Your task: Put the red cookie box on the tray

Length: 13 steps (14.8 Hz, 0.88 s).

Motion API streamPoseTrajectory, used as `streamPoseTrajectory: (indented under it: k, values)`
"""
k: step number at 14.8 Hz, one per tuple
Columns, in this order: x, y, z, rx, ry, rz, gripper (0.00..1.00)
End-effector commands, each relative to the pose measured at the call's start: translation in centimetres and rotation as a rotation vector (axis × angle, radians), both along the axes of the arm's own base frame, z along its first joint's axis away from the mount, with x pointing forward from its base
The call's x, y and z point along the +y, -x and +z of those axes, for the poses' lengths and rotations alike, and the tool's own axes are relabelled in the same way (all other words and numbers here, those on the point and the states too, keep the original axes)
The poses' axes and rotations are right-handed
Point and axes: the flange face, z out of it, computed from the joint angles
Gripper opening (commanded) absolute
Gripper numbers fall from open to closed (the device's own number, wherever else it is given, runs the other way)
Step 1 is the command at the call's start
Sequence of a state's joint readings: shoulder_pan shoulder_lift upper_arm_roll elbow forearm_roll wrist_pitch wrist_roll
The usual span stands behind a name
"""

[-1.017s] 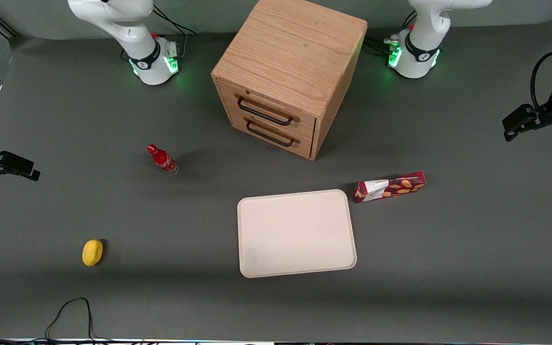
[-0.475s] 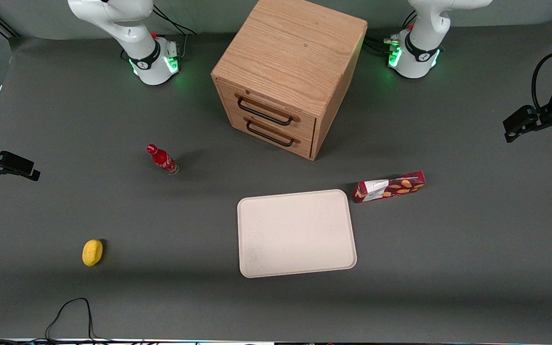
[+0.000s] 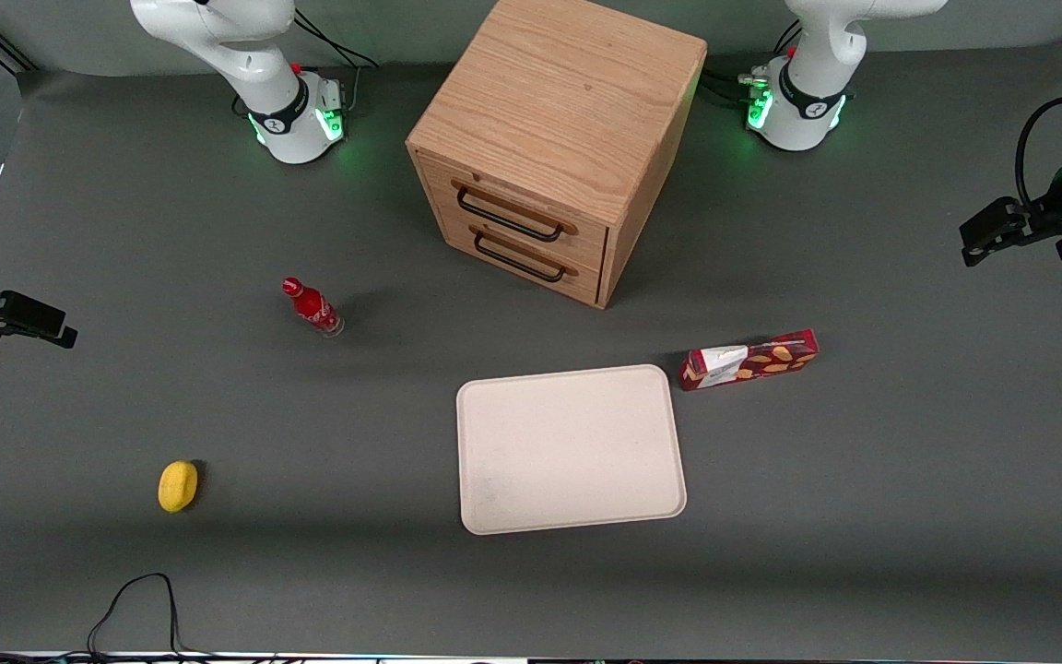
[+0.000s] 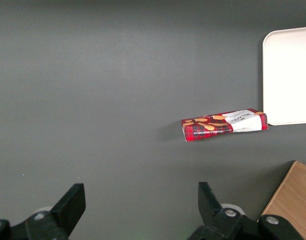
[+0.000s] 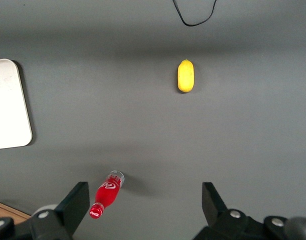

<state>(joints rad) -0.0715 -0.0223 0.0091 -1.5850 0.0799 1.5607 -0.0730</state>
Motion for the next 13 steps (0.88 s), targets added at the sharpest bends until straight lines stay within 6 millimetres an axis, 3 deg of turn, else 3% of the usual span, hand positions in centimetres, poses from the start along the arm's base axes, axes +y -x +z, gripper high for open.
streamPoseTrajectory:
  k: [1,3,6,9,10,13]
  values:
    - [-1.0,0.4,0.9,0.031,0.009,-0.046,1.00]
    - [-2.4,1.0,0.8,0.066,0.042,-0.095,1.00]
    - [-8.6,2.7,2.4,0.103,0.041,-0.200,1.00]
    - [-16.0,4.7,2.7,0.090,0.037,-0.337,1.00]
    - [-17.5,5.3,3.0,0.086,0.038,-0.371,1.00]
    - [-19.3,6.3,3.3,0.091,0.044,-0.491,1.00]
